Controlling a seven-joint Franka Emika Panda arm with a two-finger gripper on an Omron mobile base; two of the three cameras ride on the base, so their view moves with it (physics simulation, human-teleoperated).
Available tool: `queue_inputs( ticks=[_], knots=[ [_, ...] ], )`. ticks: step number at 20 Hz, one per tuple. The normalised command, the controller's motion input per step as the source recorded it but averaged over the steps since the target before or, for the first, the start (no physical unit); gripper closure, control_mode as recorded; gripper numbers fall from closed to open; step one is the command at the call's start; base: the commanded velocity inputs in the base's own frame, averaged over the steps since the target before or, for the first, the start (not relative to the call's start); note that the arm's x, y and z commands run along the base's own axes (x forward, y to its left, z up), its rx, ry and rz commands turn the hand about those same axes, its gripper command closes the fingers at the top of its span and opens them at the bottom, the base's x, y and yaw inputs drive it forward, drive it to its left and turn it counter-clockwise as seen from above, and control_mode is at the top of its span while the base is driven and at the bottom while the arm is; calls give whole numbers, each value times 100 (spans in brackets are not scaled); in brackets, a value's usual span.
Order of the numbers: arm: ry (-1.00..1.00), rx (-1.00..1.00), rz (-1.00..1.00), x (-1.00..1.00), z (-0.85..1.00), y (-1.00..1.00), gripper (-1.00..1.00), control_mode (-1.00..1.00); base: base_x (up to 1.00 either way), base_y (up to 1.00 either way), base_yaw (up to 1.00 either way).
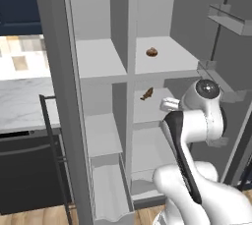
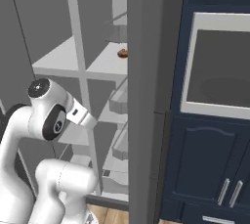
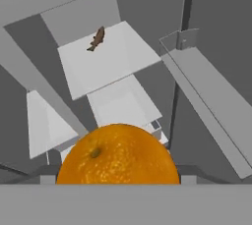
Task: Take the mushroom and orange from the fridge shelf and place them in the freezer drawer to begin freezing them.
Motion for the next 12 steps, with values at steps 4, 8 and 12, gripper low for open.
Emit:
queue_inputs(
  ticks=[4,8,12],
  knots=[
    [0,0,0,0,0,0,100,100,-84,9,9],
    [0,0,0,0,0,0,100,100,-76,17,14],
    [0,0,0,0,0,0,100,100,-49,30,24]
  ],
)
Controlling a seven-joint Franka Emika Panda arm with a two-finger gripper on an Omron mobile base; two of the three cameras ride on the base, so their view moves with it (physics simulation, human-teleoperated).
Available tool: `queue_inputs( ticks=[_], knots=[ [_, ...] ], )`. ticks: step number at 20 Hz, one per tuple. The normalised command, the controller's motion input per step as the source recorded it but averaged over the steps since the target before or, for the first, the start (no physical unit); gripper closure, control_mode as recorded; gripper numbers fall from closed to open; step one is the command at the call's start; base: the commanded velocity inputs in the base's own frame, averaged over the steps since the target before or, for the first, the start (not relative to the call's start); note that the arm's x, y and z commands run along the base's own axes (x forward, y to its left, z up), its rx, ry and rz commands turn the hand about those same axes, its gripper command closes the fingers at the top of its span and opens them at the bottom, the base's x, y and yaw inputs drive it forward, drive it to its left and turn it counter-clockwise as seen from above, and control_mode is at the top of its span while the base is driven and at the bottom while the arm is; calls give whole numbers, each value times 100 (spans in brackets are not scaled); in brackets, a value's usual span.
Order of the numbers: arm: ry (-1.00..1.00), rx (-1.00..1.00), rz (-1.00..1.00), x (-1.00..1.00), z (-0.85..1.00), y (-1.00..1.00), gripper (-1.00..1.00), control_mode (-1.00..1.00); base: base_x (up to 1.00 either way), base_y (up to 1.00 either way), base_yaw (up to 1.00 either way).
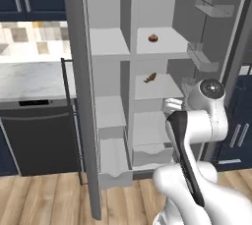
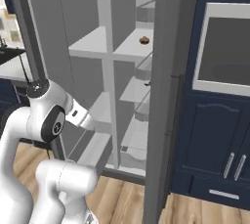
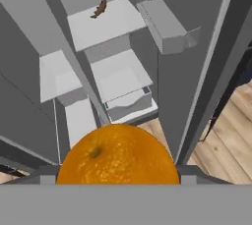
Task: Take the mushroom and orange from the fridge shelf and place them in the freezer drawer to begin freezing them.
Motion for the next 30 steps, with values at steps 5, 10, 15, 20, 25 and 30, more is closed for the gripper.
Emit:
queue_inputs(
  ticks=[5,10,15,20,25,30],
  knots=[
    [0,0,0,0,0,0,100,100,-6,34,28],
    [5,-1,1,32,-12,0,100,-100,4,10,6],
    [9,0,20,95,-57,6,100,-100,0,0,0],
    [1,0,45,88,-72,5,100,-100,0,0,0],
    [5,-6,42,18,-73,4,100,-100,0,0,0],
    [21,-12,28,6,-50,21,100,-100,0,0,0]
  ],
)
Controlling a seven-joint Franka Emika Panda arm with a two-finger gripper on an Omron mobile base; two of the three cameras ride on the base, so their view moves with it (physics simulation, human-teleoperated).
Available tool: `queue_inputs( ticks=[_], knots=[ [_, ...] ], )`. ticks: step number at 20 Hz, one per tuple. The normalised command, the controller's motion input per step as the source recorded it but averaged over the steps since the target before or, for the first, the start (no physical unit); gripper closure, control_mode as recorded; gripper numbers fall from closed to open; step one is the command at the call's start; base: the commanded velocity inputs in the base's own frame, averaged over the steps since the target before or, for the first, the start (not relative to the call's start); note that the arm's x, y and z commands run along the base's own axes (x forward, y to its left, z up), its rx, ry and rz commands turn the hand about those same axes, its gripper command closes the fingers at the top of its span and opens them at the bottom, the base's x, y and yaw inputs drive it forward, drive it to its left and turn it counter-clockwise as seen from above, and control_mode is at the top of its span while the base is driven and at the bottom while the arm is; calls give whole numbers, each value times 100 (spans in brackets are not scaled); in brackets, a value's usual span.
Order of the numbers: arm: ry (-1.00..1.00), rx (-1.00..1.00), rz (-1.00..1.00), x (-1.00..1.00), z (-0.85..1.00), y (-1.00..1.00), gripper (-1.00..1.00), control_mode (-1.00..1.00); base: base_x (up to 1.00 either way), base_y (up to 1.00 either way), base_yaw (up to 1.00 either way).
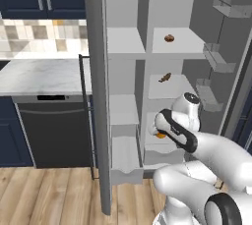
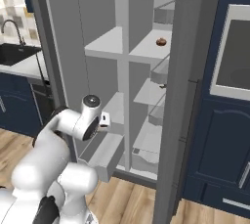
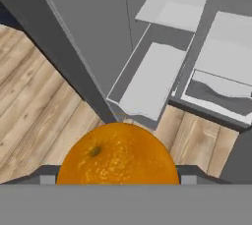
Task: Take the mushroom and orange from the fridge shelf and place them in the freezer drawer to begin freezing them.
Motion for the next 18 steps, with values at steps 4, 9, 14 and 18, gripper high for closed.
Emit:
queue_inputs(
  ticks=[4,9,14,18],
  knots=[
    [21,-11,20,19,-46,27,100,-100,0,0,0],
    [13,-8,17,14,-42,17,100,-100,0,0,0],
    [5,-3,16,29,-33,22,100,-100,0,0,0],
    [0,0,16,17,-45,4,100,-100,0,0,0]
  ],
)
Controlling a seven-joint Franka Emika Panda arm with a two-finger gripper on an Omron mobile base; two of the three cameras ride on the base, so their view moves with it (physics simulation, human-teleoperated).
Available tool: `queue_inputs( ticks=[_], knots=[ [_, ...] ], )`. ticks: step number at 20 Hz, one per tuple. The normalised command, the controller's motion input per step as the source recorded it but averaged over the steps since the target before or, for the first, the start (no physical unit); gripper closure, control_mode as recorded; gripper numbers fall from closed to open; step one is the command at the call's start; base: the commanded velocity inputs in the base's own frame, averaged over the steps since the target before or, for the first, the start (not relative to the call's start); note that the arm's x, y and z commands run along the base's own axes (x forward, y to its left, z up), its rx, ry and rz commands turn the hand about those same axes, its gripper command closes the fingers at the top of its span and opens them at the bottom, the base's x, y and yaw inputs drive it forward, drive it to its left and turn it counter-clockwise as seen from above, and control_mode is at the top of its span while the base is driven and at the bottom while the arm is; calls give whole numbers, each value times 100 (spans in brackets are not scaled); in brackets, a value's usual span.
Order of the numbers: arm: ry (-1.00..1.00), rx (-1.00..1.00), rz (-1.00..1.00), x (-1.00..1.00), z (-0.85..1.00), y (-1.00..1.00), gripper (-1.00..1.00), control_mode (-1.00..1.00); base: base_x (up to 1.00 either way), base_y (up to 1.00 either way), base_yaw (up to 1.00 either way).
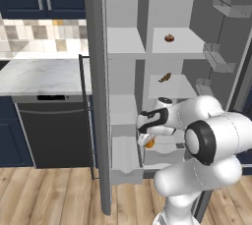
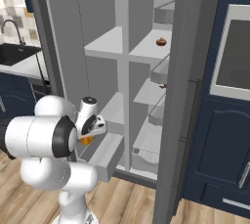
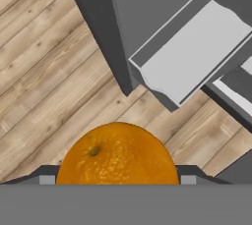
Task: Take the mushroom and orange from the fridge shelf and place them in the freezer drawer to begin freezing them.
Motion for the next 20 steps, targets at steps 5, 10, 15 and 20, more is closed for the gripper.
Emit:
queue_inputs(
  ticks=[5,10,15,20],
  knots=[
    [0,0,10,28,-34,0,100,-100,0,0,0],
    [1,0,8,21,-43,0,100,-100,0,0,0],
    [0,0,8,4,-35,0,100,-100,0,0,0],
    [0,0,6,3,-27,4,100,-100,0,0,0]
  ],
)
